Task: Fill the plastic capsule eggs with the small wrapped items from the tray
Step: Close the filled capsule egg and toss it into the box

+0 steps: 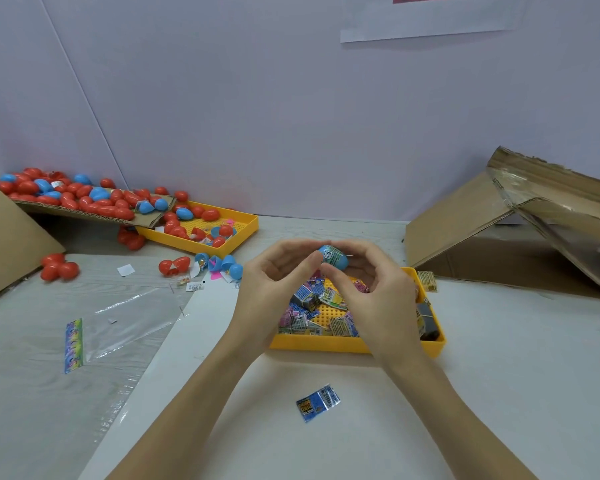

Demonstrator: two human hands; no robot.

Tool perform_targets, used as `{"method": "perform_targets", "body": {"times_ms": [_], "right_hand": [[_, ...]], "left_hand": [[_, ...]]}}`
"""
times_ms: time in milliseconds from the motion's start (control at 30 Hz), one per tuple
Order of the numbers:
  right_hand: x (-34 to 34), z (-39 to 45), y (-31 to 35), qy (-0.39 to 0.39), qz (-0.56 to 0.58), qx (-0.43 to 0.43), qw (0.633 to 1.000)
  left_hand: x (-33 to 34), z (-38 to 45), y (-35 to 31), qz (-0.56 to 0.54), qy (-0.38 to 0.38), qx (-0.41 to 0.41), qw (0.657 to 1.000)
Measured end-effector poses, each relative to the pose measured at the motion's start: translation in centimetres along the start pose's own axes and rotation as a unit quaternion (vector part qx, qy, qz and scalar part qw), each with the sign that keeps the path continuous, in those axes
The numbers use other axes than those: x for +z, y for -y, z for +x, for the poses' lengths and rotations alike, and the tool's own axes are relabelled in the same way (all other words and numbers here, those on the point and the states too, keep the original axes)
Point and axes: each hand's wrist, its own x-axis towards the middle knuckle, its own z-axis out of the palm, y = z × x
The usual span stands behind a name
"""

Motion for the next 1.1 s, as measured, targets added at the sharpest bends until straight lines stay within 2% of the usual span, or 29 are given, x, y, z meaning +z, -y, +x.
{"method": "perform_targets", "body": {"times_ms": [133, 233, 467, 600, 767, 967, 1033, 1100], "right_hand": [[0.0, -0.1, 0.1, 0.004, -0.085, -0.084, 0.993], [0.2, -0.2, 0.0, 0.007, -0.134, -0.111, 0.985], [0.4, -0.3, -0.6, -0.009, -0.193, -0.125, 0.973], [0.4, -0.2, -1.2, -0.025, -0.212, -0.11, 0.971], [0.0, -0.1, -1.4, 0.002, -0.193, -0.115, 0.974], [-0.1, 0.0, -0.8, 0.053, -0.165, -0.105, 0.979], [-0.2, 0.1, -0.6, 0.085, -0.136, -0.078, 0.984], [-0.5, 0.3, -0.2, 0.13, -0.047, -0.005, 0.99]], "left_hand": [[-0.1, 0.1, -0.1, -0.034, -0.011, -0.027, 0.999], [0.1, 0.2, 0.1, -0.035, -0.019, -0.036, 0.999], [0.6, -0.1, 0.4, -0.026, -0.041, -0.048, 0.998], [0.6, -0.1, 0.4, 0.002, -0.029, -0.093, 0.995], [-0.2, 0.2, -0.3, -0.088, 0.027, -0.178, 0.98], [-0.6, 0.5, -0.3, -0.08, 0.003, -0.17, 0.982], [-0.8, 0.6, -0.3, -0.083, 0.016, -0.174, 0.981], [-1.2, 0.8, -0.4, -0.101, 0.027, -0.185, 0.977]]}}
